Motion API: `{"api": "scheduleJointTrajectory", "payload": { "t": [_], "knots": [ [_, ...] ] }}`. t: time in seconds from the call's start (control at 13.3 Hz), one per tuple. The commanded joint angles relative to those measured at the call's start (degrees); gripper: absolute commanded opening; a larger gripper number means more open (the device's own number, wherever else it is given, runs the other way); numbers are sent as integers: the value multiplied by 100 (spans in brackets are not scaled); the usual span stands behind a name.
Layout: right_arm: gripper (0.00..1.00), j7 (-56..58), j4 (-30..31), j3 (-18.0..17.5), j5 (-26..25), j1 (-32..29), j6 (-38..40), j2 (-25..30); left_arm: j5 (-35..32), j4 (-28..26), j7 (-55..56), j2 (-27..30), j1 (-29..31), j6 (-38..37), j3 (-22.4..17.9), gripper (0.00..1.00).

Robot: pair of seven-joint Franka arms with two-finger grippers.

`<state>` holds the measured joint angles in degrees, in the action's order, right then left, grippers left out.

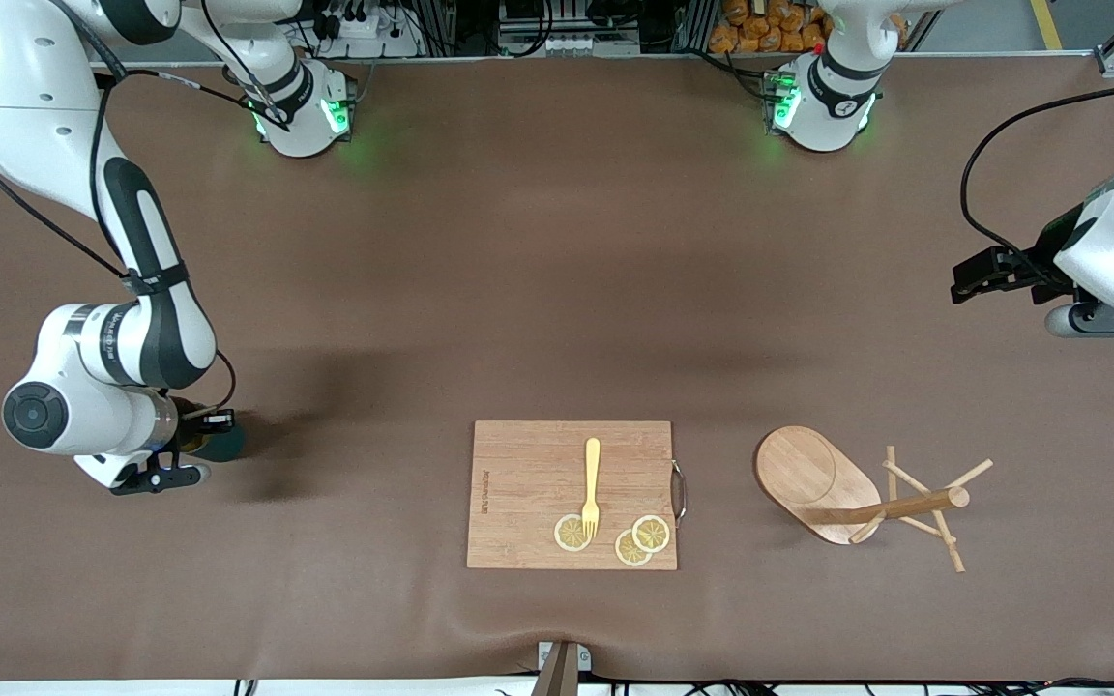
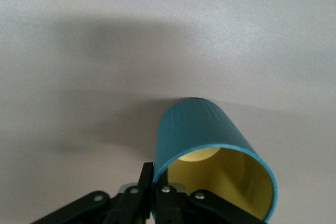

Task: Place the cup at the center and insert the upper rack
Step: 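Close the right gripper on the teal mug's rim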

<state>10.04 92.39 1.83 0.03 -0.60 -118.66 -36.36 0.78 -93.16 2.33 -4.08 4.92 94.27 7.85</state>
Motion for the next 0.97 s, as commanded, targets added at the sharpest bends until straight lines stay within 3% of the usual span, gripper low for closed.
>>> {"api": "scheduleJointTrajectory", "payload": {
  "t": [0.0, 0.22, 0.67, 0.9],
  "knots": [
    [0, 69, -98, -42, 76, -36, 10, 49, -25, 17, -118, 66, 36, -14, 6, 100],
    [0, 68, -361, -155, 76, -1, 19, 102, -25, 26, -118, 66, 36, 4, 6, 100],
    [0, 42, -450, -1131, 76, 104, 36, 313, -16, 17, -118, 66, 36, 4, 6, 100],
    [0, 42, -450, -1193, 76, 542, 63, 331, 10, 26, -118, 48, 36, 83, 6, 100]
  ]
}}
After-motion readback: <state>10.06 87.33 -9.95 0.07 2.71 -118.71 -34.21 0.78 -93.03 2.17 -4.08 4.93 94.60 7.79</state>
